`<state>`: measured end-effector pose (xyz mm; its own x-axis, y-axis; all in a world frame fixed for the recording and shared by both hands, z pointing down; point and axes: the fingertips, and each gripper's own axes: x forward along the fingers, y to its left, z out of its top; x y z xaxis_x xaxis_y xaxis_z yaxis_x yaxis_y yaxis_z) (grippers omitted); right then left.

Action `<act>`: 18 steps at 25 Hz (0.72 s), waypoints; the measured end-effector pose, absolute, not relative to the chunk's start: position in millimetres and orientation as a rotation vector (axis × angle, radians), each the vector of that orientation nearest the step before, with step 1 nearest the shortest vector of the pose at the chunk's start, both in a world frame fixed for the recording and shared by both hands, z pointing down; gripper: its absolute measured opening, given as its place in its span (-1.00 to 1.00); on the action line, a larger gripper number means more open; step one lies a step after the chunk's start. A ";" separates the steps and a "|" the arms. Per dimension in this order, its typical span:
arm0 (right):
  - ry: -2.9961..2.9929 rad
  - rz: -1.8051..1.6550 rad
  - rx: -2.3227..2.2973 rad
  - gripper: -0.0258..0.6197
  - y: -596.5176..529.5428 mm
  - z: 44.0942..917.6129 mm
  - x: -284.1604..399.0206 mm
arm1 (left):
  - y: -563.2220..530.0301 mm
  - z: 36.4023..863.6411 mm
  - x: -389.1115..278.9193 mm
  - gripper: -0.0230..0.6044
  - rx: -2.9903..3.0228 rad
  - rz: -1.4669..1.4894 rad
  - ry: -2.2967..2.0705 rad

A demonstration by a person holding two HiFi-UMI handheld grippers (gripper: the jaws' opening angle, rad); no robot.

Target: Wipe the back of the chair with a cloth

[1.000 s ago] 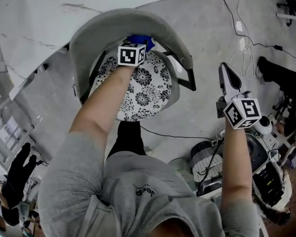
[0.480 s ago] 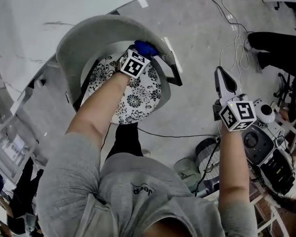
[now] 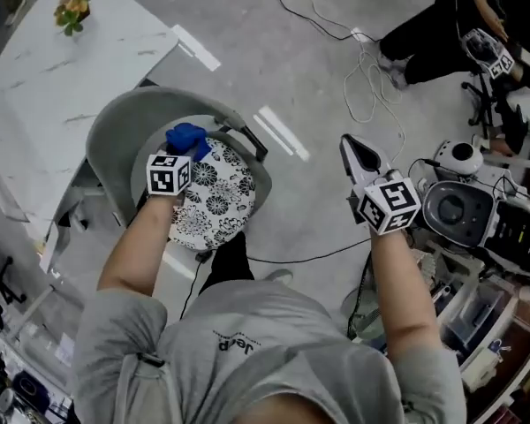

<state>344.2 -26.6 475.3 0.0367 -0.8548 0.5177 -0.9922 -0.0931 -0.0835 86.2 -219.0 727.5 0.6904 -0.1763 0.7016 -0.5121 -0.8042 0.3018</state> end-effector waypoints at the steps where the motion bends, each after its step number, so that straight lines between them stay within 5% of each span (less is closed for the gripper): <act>1: -1.875 0.638 2.050 -0.91 -14.3 464.4 346.9 | -215.8 710.6 89.0 -0.38 2.439 0.918 -0.525; 18: -1.693 0.454 2.462 -0.91 307.7 308.6 374.7 | 94.8 411.1 235.0 -0.37 2.786 0.537 0.064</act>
